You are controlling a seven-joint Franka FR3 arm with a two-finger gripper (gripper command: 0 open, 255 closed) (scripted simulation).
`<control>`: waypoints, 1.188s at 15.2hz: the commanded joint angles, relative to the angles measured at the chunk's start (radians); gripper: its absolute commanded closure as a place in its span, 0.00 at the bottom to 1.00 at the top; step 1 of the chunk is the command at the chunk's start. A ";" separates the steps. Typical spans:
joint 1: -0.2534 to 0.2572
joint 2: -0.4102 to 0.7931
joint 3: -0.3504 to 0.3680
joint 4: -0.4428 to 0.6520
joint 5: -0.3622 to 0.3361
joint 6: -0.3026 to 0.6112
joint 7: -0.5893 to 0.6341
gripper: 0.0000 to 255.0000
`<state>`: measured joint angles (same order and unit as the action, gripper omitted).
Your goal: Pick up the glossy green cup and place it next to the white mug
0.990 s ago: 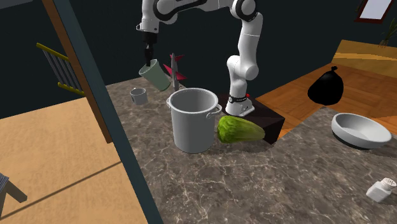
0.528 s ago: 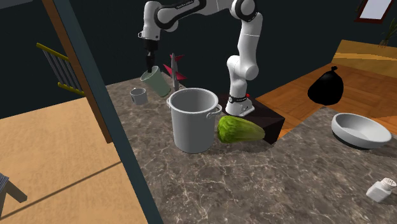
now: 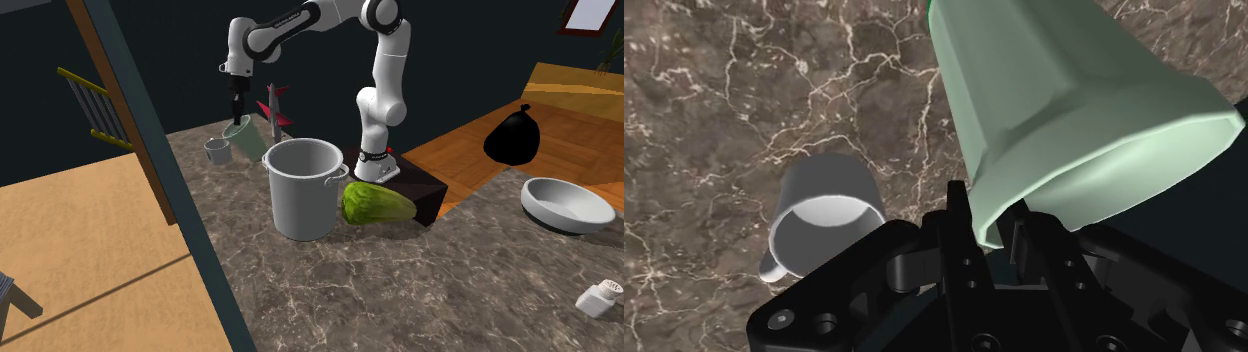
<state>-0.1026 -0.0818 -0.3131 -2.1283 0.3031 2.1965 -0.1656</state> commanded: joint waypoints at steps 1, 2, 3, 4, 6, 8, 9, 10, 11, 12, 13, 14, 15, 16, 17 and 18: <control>0.001 0.009 -0.001 -0.014 0.009 0.023 -0.012 1.00; 0.001 0.015 -0.001 -0.022 0.014 0.035 -0.017 1.00; 0.001 0.020 -0.001 -0.030 0.019 0.047 -0.023 1.00; 0.002 0.025 -0.002 -0.038 0.025 0.059 -0.029 1.00; 0.003 0.037 -0.002 -0.052 0.036 0.083 -0.042 1.00; 0.004 0.050 -0.002 -0.066 0.049 0.106 -0.056 1.00; 0.004 0.057 -0.002 -0.072 0.056 0.118 -0.063 1.00; 0.005 0.063 -0.002 -0.078 0.063 0.130 -0.070 1.00; 0.005 0.070 -0.002 -0.084 0.070 0.141 -0.077 1.00; 0.006 0.084 -0.001 -0.094 0.083 0.161 -0.091 1.00; 0.006 0.084 -0.001 -0.094 0.083 0.161 -0.091 1.00; 0.006 0.084 -0.001 -0.094 0.083 0.161 -0.091 1.00; 0.006 0.084 -0.001 -0.094 0.083 0.161 -0.091 1.00; 0.006 0.084 -0.001 -0.094 0.083 0.161 -0.091 1.00; 0.006 0.084 -0.002 -0.094 0.083 0.161 -0.091 1.00; 0.006 0.084 -0.002 -0.094 0.083 0.161 -0.091 1.00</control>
<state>-0.0979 -0.0036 -0.3163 -2.2177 0.3860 2.3600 -0.2564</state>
